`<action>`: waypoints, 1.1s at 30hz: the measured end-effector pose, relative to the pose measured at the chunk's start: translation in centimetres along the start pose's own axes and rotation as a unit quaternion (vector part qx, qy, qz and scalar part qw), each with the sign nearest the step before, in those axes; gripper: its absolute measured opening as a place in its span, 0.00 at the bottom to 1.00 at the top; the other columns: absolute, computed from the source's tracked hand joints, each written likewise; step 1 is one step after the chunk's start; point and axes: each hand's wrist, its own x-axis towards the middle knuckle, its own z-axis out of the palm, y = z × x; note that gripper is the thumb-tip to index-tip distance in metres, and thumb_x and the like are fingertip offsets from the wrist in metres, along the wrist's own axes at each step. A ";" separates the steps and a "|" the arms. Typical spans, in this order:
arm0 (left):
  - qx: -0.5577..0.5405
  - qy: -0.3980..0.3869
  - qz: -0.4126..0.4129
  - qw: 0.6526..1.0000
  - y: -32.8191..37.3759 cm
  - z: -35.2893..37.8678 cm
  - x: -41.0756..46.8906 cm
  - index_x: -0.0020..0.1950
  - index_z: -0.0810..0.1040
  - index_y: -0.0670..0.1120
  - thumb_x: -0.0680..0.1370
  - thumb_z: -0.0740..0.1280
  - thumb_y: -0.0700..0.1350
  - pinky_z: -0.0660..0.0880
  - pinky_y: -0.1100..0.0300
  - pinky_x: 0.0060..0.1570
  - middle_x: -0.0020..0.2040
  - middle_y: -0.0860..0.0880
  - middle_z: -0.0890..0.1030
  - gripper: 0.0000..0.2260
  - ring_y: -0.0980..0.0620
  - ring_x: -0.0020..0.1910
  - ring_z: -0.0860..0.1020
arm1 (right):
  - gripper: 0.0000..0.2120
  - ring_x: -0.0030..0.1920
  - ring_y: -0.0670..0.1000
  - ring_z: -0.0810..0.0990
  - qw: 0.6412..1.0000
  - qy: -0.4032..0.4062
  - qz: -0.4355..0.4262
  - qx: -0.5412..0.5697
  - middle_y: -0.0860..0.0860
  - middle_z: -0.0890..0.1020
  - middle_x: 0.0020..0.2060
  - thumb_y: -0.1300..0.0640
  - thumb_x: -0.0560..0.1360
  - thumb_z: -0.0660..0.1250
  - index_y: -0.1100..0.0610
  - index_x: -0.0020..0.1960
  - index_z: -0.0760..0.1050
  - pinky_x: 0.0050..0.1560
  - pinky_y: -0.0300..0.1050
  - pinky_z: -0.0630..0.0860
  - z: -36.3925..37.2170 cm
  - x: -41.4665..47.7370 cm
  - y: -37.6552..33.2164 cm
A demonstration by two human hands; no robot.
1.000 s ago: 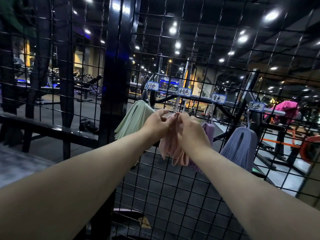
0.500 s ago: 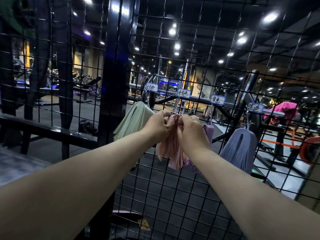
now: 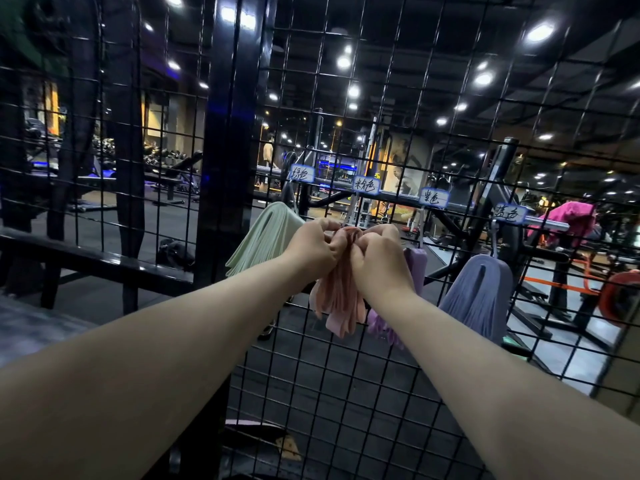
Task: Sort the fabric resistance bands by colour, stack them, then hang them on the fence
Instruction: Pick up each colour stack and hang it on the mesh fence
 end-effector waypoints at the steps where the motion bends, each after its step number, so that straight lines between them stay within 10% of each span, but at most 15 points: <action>1: 0.002 0.002 -0.002 1.000 0.0 0.0 0.0 0.58 0.77 0.43 0.82 0.64 0.46 0.76 0.55 0.37 0.37 0.48 0.82 0.09 0.49 0.35 0.78 | 0.11 0.56 0.57 0.76 1.000 0.000 0.001 -0.001 0.55 0.70 0.58 0.57 0.80 0.63 0.63 0.50 0.81 0.62 0.50 0.73 0.0 0.0 -0.1; 21: 0.002 -0.004 -0.004 1.000 1.7 -0.8 0.4 0.53 0.78 0.42 0.81 0.64 0.45 0.81 0.46 0.50 0.45 0.42 0.84 0.08 0.42 0.47 0.84 | 0.08 0.65 0.57 0.65 0.991 0.066 -0.050 -0.104 0.54 0.63 0.67 0.58 0.78 0.65 0.60 0.46 0.82 0.64 0.49 0.65 1.9 -0.8 -0.5; 33: -0.011 -0.027 -0.010 1.000 1.5 -1.1 0.1 0.49 0.79 0.40 0.83 0.62 0.43 0.76 0.53 0.41 0.41 0.41 0.80 0.09 0.48 0.39 0.76 | 0.06 0.64 0.59 0.67 0.994 0.061 -0.053 -0.068 0.56 0.66 0.66 0.62 0.76 0.66 0.62 0.47 0.81 0.67 0.51 0.67 2.9 -1.7 0.3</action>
